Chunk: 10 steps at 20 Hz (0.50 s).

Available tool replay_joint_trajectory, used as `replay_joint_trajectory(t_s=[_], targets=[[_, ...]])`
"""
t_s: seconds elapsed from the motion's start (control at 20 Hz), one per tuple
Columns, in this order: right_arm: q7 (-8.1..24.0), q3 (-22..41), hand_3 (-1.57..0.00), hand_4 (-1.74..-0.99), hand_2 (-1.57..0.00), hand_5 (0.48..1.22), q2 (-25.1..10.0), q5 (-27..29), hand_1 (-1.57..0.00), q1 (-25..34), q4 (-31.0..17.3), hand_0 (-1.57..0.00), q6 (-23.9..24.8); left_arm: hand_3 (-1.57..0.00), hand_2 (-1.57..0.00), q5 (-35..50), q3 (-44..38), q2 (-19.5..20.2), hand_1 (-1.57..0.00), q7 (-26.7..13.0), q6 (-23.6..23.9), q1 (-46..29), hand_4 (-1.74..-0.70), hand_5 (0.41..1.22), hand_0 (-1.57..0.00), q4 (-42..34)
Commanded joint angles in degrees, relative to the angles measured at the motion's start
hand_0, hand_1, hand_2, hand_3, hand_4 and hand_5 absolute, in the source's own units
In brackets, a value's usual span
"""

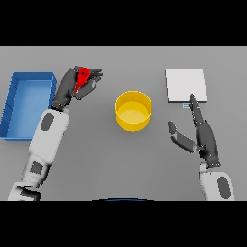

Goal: Pick up the red beaker and tilt it to pour out 1 green nut into yellow bowl. Pick up the yellow bowl and place it on the metallic measuring scale.

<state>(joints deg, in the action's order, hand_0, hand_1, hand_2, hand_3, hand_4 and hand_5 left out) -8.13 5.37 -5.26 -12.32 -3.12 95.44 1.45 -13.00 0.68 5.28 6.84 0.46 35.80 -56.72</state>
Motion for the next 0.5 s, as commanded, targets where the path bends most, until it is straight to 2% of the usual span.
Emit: replay_joint_trajectory(t_s=[0.0,0.15,0.3,0.45], targets=[[0.77,0.05,0.0,-1.202,0.0,0.662,-0.07,0.19,0.0,-0.23,0.48,0.0,-0.25,-1.56,-1.56,-1.57,1.05,0.89,-1.56,-1.38,-0.22,0.54,-1.73,1.129,-1.56,-0.42],[1.19,0.53,0.0,-1.19,0.0,0.658,0.07,-0.27,0.0,-0.67,0.78,0.0,-0.3,-1.57,-1.57,-7.7,5.92,3.63,-1.57,-4.31,-2.22,2.74,-1.74,1.12,-1.57,-0.77],[3.34,0.57,0.0,-1.178,0.0,0.663,0.07,0.19,0.0,-0.21,1.45,0.0,-0.81,-1.57,-1.57,-14.14,11.23,4.71,-1.57,-8.37,-3.67,5.64,-1.74,1.129,-1.57,-1.16],[3.42,0.59,0.0,-1.182,0.0,0.668,0.05,0.56,0.0,-0.46,1.46,0.0,-1.22,-1.57,-1.57,-19.79,16.03,6.18,-1.57,-9.41,-6.43,8.54,-1.74,1.147,-1.57,-0.52]])
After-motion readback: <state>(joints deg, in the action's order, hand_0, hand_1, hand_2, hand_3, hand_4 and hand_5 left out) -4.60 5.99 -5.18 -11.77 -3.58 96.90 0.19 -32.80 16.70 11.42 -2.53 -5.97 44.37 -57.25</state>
